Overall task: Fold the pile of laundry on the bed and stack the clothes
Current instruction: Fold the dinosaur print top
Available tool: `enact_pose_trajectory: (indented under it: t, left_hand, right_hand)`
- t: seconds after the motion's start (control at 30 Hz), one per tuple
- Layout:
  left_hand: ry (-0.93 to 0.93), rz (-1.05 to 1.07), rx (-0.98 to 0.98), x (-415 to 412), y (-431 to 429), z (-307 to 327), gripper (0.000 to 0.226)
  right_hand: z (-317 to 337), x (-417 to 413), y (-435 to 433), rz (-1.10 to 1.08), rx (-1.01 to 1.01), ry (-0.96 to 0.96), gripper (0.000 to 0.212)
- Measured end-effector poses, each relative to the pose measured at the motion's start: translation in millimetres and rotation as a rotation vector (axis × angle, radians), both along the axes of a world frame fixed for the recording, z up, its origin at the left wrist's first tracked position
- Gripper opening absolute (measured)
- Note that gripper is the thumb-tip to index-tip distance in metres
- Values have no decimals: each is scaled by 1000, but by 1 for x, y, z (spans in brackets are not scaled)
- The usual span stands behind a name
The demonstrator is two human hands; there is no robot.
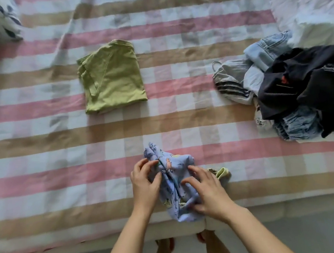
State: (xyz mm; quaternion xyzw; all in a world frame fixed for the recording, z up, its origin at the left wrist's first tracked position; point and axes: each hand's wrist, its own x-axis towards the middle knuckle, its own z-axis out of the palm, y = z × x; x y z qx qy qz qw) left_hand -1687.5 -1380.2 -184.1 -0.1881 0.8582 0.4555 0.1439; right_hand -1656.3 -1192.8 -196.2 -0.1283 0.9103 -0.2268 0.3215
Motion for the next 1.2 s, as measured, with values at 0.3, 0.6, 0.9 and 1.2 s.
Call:
enact_pose_trajectory:
  t: [0.3,0.6,0.9,1.2]
  left_hand:
    - [-108,90,195,-30,7,-2,25]
    - [63,368,399,-111,19,5,17]
    - [248,147,201,-85,26,-3,34]
    - [83,75,76,-40,14,-22,60]
  right_hand:
    - [8,-41,8,-488,-363,2,18]
    - [14,-140,30,-1278,-696,-331,19]
    - [2,-102,38,-1157,-560,58,32]
    - [-28,-8,12,-742,-56,193,50]
